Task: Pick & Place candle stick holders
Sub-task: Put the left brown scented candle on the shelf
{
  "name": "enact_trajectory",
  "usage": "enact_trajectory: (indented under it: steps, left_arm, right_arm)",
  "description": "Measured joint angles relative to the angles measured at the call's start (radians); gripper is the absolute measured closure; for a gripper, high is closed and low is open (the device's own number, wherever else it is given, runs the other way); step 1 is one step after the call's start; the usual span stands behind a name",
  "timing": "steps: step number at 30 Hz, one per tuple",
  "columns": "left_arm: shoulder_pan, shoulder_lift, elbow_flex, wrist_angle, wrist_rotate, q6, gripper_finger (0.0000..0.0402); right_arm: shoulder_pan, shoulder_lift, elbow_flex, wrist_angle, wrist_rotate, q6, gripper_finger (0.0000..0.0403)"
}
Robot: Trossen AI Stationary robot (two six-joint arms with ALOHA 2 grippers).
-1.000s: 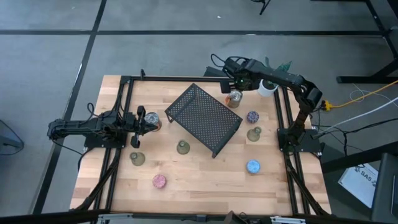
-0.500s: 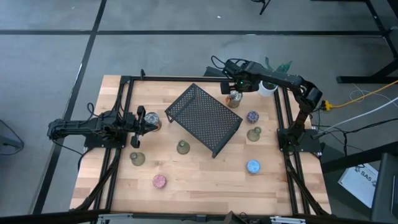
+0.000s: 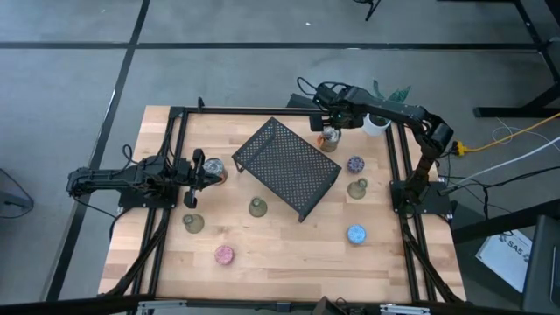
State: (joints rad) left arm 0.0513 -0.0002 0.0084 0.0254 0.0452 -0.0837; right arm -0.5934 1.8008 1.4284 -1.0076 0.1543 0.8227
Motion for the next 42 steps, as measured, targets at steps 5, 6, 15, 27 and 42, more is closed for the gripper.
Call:
enact_trajectory:
  steps: [5,6,15,27,42]
  left_arm:
    - [0.0,0.0,0.0,0.0,0.0,0.0,0.04]
    - [0.0,0.0,0.0,0.0,0.0,0.0,0.04]
    - [0.0,0.0,0.0,0.0,0.0,0.0,0.04]
    - [0.0,0.0,0.0,0.0,0.0,0.0,0.04]
    - [0.0,0.0,0.0,0.0,0.0,0.0,0.04]
  right_arm:
    - [0.004,0.0,-0.047,0.015,0.001,0.0,0.0003]
    - [0.005,0.0,-0.057,0.018,0.001,0.0,0.0003]
    - [0.006,0.0,-0.079,0.048,-0.023,0.0,0.0003]
    - [0.006,0.0,-0.079,0.042,-0.028,0.0,0.0005]
    - [0.009,0.0,-0.117,0.056,-0.027,-0.011,0.0005]
